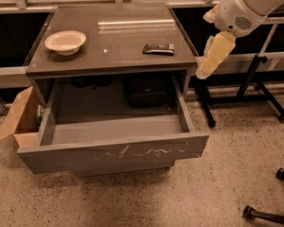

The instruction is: Place rxbar chocolate into top drawer

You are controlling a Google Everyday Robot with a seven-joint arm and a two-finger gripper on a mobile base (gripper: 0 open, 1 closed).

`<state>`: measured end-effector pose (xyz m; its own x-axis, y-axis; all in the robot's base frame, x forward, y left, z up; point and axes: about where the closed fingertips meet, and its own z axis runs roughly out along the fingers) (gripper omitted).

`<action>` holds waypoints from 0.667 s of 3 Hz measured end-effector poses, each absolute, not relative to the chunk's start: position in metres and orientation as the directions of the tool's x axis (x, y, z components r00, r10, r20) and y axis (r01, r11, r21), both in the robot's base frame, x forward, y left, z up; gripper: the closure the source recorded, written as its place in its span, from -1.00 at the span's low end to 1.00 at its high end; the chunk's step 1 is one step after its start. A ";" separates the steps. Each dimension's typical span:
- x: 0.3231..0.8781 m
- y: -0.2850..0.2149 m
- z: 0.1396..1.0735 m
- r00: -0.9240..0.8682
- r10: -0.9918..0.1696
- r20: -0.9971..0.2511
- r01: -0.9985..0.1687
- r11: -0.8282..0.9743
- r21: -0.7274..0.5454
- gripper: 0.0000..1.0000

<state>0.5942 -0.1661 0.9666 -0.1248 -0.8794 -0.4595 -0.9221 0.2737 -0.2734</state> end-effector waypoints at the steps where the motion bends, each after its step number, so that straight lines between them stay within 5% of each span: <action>1: 0.601 -0.164 0.965 -0.120 -0.874 -0.471 -0.921 0.275 -0.276 -1.00; 2: 0.641 -0.154 0.956 -0.093 -0.841 -0.533 -0.913 0.286 -0.292 -1.00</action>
Offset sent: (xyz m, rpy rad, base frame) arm 0.0953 0.0206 -0.0159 0.1628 -0.0965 0.0179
